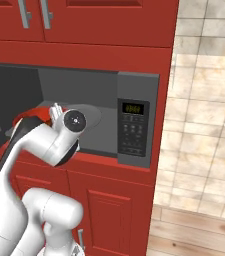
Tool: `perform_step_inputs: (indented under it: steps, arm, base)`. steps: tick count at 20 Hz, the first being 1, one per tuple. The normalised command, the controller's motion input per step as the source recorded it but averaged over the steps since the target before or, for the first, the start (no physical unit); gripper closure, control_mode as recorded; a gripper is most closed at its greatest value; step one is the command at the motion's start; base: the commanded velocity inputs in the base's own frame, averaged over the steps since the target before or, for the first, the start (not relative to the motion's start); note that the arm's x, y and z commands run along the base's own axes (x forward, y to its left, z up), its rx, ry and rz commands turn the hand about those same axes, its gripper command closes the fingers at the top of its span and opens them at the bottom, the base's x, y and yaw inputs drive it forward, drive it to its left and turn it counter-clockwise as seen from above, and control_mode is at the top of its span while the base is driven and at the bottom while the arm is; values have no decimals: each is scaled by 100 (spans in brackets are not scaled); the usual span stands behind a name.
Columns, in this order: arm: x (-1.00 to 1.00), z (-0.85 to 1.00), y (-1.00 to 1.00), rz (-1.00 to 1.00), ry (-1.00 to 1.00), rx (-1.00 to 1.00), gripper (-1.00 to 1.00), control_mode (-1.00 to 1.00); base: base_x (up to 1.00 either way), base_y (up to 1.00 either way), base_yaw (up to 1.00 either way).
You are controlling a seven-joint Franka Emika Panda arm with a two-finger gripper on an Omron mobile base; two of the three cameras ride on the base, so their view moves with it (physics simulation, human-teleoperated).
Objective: Remove the orange from the bowl and place it on the small plate. Then place the bowl with only the chicken drumstick in the microwave, close the door, and press the start button to microwave the chicken drumstick.
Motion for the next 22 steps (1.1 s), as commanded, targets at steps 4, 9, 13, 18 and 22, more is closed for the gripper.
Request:
perform_step_inputs:
  steps: [4,9,13,18,22]
  arm:
    - [69,-3,0,-8,0,3,100,-100]
    - [70,-12,0,-3,4,0,100,-100]
    - [68,-18,-6,0,2,0,100,-100]
    - [49,-30,-22,0,0,0,100,-100]
    - [39,-32,-17,0,0,0,100,-100]
  base:
    - [0,0,0]
    - [0,0,0]
    - [0,0,0]
    - [0,0,0]
    - [0,0,0]
